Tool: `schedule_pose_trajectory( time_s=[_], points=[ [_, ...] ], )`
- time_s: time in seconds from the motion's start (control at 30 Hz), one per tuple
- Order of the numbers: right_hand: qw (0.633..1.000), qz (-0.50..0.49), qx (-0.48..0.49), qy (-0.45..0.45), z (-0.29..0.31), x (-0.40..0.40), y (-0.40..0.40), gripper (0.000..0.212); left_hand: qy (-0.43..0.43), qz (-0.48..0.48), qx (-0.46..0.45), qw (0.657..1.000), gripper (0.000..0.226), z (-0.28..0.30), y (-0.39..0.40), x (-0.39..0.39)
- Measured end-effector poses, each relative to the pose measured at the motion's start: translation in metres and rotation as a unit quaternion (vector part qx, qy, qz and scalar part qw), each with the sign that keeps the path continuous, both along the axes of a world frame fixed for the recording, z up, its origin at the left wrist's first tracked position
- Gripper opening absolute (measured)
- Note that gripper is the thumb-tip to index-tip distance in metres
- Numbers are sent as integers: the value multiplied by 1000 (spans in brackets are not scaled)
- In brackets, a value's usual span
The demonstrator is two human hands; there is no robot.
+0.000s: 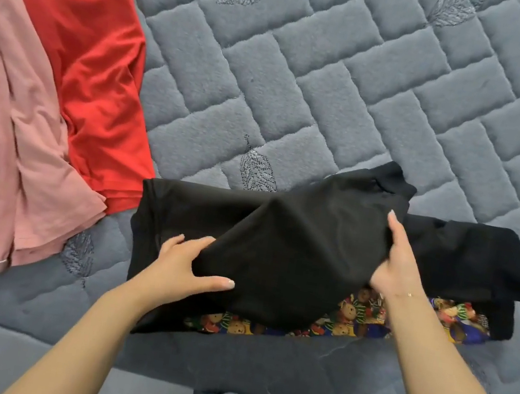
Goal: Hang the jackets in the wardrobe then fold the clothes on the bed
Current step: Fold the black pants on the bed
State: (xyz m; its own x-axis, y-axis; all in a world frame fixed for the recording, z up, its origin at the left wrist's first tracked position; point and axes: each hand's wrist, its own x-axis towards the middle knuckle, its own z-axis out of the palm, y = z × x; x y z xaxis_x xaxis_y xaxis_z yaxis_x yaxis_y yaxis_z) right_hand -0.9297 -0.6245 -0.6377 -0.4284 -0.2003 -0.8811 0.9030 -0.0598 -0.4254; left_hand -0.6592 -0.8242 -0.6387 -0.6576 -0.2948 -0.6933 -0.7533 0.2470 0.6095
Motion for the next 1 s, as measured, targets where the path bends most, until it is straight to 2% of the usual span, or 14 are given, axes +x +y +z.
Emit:
schedule_pose_trajectory(
  time_s=[0.07, 0.13, 0.2, 0.27, 0.33, 0.4, 0.47, 0.53, 0.6, 0.67, 0.73, 0.83, 0.93, 1.0],
  points=[
    [1000, 8, 3, 27, 6, -9, -9, 39, 16, 38, 135, 990, 40, 3, 0, -4],
    [997, -1, 11, 79, 17, -15, -7, 41, 9, 13, 260, 966, 43, 10, -5, -4],
    [988, -36, 36, 144, 34, -20, 6, 43, -23, -38, 285, 957, 43, 13, -9, -3],
    [972, -81, 38, 217, 51, -21, 26, 25, -35, -46, 263, 963, 40, 13, -14, -6],
    [937, -134, 83, 311, 63, -18, 52, 7, -18, 10, 227, 974, 35, 13, -16, -18],
    [906, -135, 157, 370, 61, -12, 79, 15, 29, 56, 147, 987, 33, 12, -13, -36],
    [907, -96, 224, 344, 40, -7, 107, 24, 59, 42, -61, 995, 19, 7, -4, -59],
    [939, -9, 253, 235, 12, -6, 133, 16, 65, -15, -287, 956, 33, 1, 23, -79],
    [965, 53, 221, 128, -8, -7, 149, 13, 105, -49, -372, 921, 49, -3, 62, -98],
    [966, 77, 219, 113, -19, -9, 159, 42, 116, -96, -354, 923, 59, -11, 106, -110],
    [954, 108, 241, 144, -22, -11, 166, 57, 42, -151, -295, 943, 70, -28, 145, -113],
    [924, 117, 293, 218, -21, -16, 181, 53, -65, -188, -281, 939, 78, -54, 170, -108],
    [859, 95, 374, 336, -19, -40, 206, 34, -80, -156, -275, 945, 80, -58, 179, -114],
    [845, 102, 383, 359, -19, -65, 227, 34, -86, -111, -267, 953, 81, -52, 187, -125]
  ],
)
